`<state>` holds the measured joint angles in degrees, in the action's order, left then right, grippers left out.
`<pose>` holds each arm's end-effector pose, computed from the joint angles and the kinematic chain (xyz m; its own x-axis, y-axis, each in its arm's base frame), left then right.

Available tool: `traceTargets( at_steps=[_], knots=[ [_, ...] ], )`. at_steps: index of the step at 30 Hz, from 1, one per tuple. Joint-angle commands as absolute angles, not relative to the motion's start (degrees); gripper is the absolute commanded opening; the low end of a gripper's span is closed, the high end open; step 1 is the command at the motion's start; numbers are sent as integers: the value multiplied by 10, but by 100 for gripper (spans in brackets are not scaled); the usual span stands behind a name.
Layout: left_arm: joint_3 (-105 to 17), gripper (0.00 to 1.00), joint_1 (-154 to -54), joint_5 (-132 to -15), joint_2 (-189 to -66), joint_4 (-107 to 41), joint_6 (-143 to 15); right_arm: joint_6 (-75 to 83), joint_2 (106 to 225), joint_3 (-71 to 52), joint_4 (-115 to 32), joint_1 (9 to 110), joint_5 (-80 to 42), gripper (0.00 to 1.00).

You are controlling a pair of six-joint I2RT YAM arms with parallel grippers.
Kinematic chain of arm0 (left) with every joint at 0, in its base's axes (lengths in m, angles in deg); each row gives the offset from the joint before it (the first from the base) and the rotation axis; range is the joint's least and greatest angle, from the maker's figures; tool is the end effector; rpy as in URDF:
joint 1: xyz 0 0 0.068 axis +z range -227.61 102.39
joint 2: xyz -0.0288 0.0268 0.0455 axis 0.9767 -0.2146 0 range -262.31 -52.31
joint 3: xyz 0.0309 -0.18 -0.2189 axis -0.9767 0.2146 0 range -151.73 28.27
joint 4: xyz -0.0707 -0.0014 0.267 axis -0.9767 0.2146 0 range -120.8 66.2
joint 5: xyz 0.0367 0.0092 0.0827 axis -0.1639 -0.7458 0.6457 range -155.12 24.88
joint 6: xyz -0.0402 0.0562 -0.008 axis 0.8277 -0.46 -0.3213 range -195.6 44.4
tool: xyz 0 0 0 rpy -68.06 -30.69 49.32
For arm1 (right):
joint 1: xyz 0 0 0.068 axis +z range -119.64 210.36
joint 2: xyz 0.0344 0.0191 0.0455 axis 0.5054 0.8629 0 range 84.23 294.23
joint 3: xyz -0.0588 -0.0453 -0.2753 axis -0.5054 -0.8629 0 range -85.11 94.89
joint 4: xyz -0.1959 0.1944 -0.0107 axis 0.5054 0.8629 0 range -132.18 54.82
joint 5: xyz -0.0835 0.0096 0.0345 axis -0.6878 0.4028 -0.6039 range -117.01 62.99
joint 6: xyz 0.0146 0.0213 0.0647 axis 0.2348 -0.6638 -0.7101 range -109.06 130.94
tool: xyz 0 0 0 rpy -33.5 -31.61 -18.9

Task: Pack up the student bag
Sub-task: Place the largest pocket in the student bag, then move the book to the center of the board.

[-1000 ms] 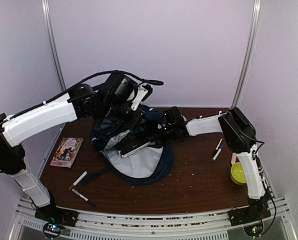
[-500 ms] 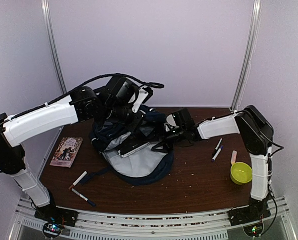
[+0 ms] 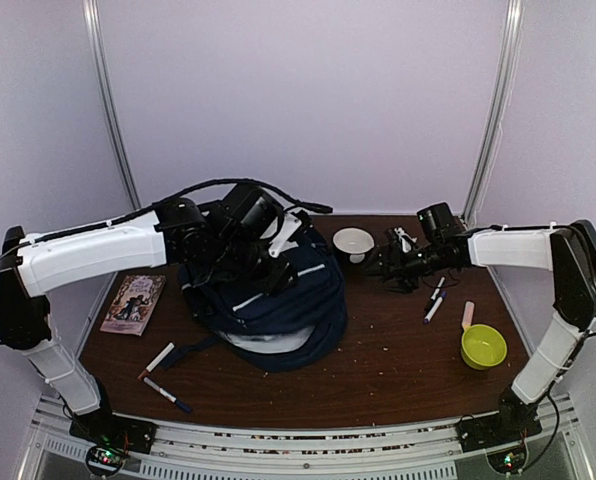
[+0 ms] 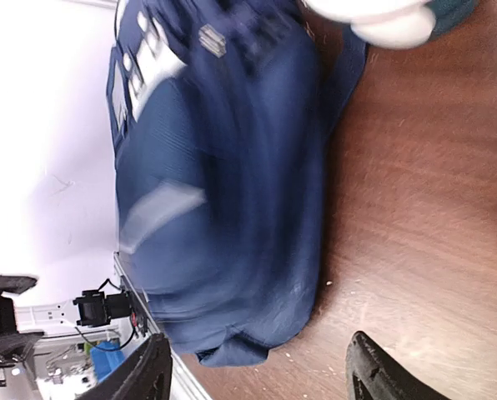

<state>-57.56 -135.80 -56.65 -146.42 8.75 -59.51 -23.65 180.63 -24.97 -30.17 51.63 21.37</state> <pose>0.2146 -0.3302 0.3150 -0.5938 0.4373 -0.6753 0.6493 0.7562 -0.0813 0.3302 0.1739 0.1993 -0.9726 0.0260 -0.2310 -0.1850 0.5147 0.8372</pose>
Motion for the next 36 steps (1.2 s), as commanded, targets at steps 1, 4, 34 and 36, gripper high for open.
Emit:
traceTargets(
  at_steps=[1, 4, 34, 36],
  knots=[
    [-548, 61, -1354, -575, -1403, 66, -574, -186, 1748, -260, -310, 502, 196, 71],
    [-516, 66, -1322, -546, -1351, 88, -567, -173, 1721, -265, -327, 503, 193, 71],
    [-392, 94, -663, -708, -1503, 38, -578, 31, 1766, -167, -231, 748, 177, 71],
    [-409, 95, -647, -730, -1529, 35, -586, 34, 1773, -164, -228, 748, 184, 71]
  ],
)
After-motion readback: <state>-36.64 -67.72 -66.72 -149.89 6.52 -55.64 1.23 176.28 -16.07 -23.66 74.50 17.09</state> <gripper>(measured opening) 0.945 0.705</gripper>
